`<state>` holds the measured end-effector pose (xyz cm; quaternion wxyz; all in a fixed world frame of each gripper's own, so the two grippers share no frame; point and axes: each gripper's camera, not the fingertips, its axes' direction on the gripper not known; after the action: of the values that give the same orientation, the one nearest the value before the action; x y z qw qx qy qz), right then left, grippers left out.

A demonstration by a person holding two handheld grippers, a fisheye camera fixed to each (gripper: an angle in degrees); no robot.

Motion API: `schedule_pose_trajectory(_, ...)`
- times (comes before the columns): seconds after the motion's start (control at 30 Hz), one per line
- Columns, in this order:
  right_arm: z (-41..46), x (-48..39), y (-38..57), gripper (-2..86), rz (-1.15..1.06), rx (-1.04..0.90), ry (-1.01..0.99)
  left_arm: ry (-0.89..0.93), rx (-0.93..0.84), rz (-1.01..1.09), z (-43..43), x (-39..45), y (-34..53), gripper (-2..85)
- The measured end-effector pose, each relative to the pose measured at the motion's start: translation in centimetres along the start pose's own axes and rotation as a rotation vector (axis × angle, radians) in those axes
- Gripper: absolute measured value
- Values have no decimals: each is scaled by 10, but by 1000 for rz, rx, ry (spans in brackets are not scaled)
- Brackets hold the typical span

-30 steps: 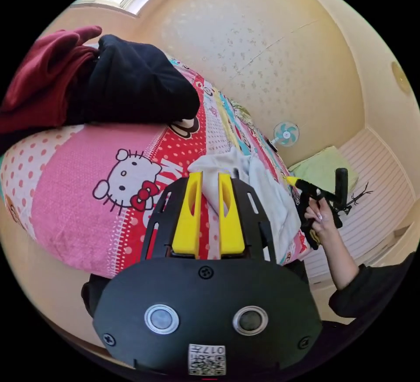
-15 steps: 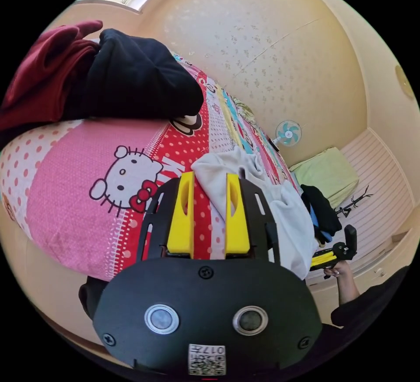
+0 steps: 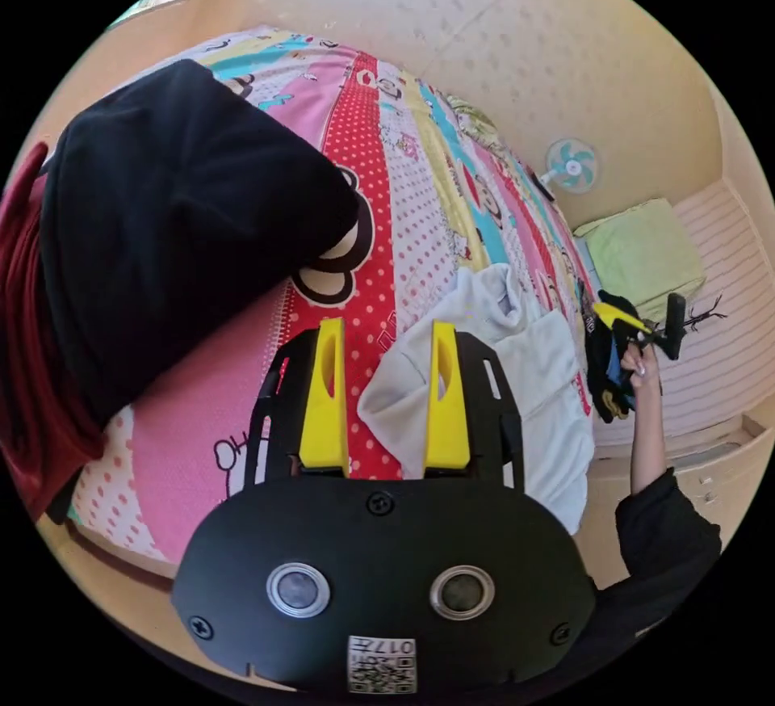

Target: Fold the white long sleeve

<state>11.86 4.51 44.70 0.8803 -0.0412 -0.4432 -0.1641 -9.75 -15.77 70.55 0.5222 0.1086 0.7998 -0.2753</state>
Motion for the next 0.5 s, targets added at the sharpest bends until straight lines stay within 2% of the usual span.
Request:
schedule_pose_trajectory(0.07, 38, 18, -31, 154, 8, -94, 44, -77, -167, 25, 47, 12, -4, 166)
schedule_pose_trajectory(0.2, 134, 59, -32, 154, 55, -363, 29, -135, -154, 51, 60, 40, 25, 166)
schedule_pose_trajectory(0.27, 132, 54, -16, 134, 40, -291, 50, -111, -149, 42, 65, 54, 49, 162)
schedule_pose_trajectory(0.37, 129, 22, 5, 64, -25, -370, 64, -99, -154, 36, 77, 68, 74, 124)
schedule_pose_trajectory(0.47, 102, -30, 39, 43, -116, -330, 267, -21, -136, 42, 81, 81, 94, 59)
schedule_pose_trajectory(0.5, 76, -51, 58, 39, -121, -248, 330, 1, -111, 52, 77, 85, 99, 56)
